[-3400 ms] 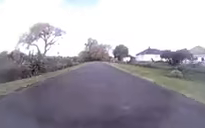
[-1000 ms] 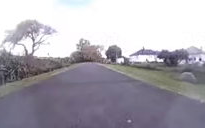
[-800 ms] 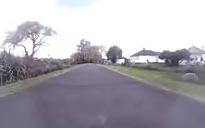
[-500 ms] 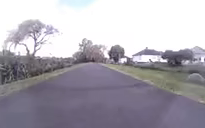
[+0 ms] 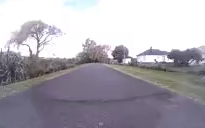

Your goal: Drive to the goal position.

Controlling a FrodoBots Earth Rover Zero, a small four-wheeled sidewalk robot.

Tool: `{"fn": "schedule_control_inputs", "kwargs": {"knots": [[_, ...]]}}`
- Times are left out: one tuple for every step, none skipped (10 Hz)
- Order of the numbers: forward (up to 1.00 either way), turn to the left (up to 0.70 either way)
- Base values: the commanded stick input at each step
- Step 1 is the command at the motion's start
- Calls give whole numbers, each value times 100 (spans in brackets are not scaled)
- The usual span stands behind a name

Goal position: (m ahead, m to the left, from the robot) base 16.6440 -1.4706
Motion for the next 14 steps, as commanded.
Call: {"fn": "schedule_control_inputs", "kwargs": {"knots": [[0,0],[0,0],[0,0],[4,0],[61,0],[85,0],[85,0],[85,0],[85,0],[85,-1],[85,-19],[85,-30],[85,-34],[85,-34]]}}
